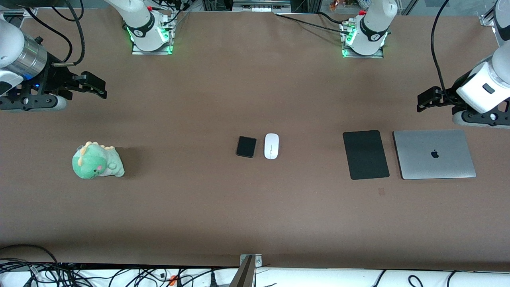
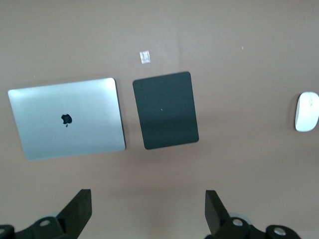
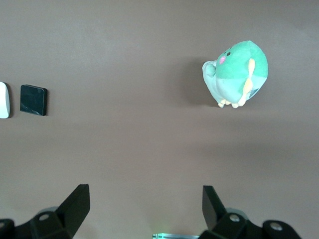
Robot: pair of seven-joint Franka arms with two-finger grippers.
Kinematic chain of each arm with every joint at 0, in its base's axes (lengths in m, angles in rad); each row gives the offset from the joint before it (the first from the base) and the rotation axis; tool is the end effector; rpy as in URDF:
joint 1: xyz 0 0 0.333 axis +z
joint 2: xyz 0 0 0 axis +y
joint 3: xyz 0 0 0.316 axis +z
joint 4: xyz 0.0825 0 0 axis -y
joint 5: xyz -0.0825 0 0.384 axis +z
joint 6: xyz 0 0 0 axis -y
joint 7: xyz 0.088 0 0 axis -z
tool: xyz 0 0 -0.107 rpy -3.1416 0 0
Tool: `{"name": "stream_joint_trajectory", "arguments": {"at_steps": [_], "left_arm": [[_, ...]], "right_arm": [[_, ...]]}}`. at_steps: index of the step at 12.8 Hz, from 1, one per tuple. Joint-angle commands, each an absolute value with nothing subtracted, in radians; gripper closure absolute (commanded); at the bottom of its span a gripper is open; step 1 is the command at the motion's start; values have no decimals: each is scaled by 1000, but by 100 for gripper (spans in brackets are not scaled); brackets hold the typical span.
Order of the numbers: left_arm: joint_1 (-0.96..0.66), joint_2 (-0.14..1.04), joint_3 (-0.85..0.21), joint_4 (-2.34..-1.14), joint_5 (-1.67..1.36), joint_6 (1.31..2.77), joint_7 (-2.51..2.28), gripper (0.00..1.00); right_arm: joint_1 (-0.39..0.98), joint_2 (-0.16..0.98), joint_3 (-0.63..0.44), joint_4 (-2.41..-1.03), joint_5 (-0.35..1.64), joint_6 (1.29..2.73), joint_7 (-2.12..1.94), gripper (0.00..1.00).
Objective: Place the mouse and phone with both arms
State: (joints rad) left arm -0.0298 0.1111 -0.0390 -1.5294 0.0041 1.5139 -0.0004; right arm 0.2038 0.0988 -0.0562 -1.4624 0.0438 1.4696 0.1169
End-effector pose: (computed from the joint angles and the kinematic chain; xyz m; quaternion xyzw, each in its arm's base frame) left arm 0.5783 -0.0382 0.5763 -0.9974 0.0342 0.0632 0.0021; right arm 0.5670 0.0911 0.6111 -0.9986 -0.0166 0.0478 0.0129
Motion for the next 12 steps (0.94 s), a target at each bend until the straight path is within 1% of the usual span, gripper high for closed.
{"name": "stream_joint_trajectory", "arguments": {"at_steps": [1, 2, 4, 6, 9, 12], "left_arm": [[-52, 201, -52, -1520, -18, 1476, 2, 0], [-79, 257, -60, -1514, -20, 1498, -14, 0], [-167, 348, -63, -1520, -18, 1645, -28, 0], [-250, 443, -63, -1520, -20, 1809, -55, 0], [-400, 587, -63, -1520, -17, 2067, -278, 0], [-523, 655, -63, -1520, -14, 2192, -504, 0]], "right_arm": [[219, 112, -71, -1431, 48, 1450, 130, 0], [219, 112, -71, -1430, 48, 1450, 130, 0], [219, 112, -71, -1430, 48, 1450, 130, 0], [219, 112, -71, -1430, 48, 1451, 130, 0], [219, 112, -71, -1430, 48, 1451, 130, 0], [219, 112, -71, -1430, 48, 1451, 130, 0]]}}
